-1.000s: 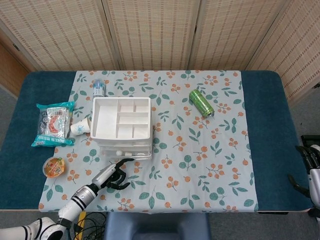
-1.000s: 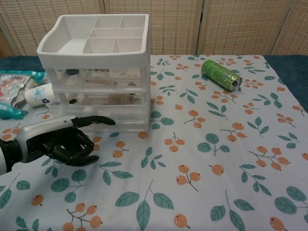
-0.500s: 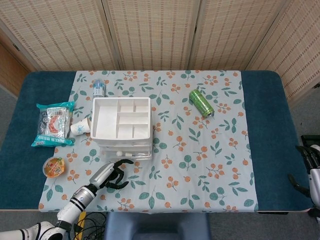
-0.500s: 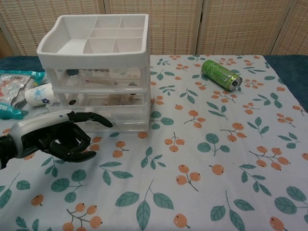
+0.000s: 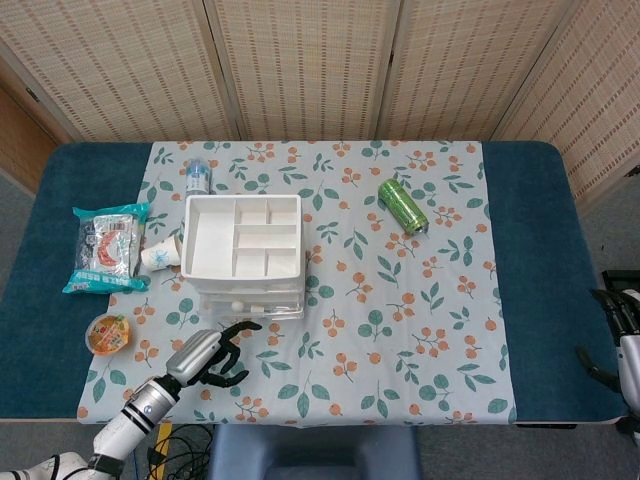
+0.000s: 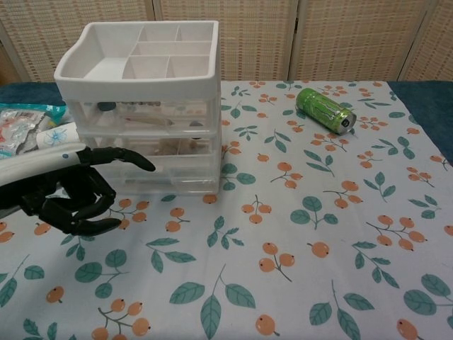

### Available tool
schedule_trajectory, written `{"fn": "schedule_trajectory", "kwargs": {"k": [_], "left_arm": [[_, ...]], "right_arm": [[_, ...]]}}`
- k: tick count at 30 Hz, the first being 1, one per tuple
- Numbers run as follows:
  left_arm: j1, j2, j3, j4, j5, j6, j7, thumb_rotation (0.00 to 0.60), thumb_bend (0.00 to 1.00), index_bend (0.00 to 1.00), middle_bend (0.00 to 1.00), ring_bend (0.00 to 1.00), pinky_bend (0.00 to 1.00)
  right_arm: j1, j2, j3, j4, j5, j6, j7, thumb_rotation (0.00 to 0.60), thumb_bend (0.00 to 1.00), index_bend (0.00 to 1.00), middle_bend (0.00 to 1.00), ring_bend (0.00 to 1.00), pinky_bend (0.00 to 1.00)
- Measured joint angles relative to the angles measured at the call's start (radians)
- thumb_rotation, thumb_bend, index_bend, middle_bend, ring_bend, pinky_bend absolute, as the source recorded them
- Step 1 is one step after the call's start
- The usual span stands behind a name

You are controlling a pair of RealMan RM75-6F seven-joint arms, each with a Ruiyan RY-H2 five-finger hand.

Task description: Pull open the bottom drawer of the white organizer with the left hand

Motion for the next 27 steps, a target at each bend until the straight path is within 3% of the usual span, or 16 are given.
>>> {"fn": "schedule_trajectory", "kwargs": {"k": [6,17,27], "left_arm": [[-0.011,0.054,-0.015,-0.036,-0.001,0.006,0.106,0.6,0.31,0.14,0.82,0.99,1.0],[-0.071,0.099,-0.051,-0.043,-0.139,-0.12,0.266,0.6,0.31,0.09,0.88,1.0,1.0],[-0.121,0.125,-0.064,-0.069,-0.191,-0.206,0.306,0.6,0.31,0.2,0.93,1.0,1.0]], "right_arm": [[0.004,0.008,0.007,0.001,-0.001,0.003,0.0,0.6,0.28,0.12,0.18,0.17,0.17],[0.004,0.016,0.016,0.004,0.006,0.011,0.005,0.6,0.28,0.13,0.18,0.17,0.17],[0.005,0.003,0.012,0.013,0.013,0.001,0.012,0.6,0.28,0.12,0.18,0.17,0.17]]}}
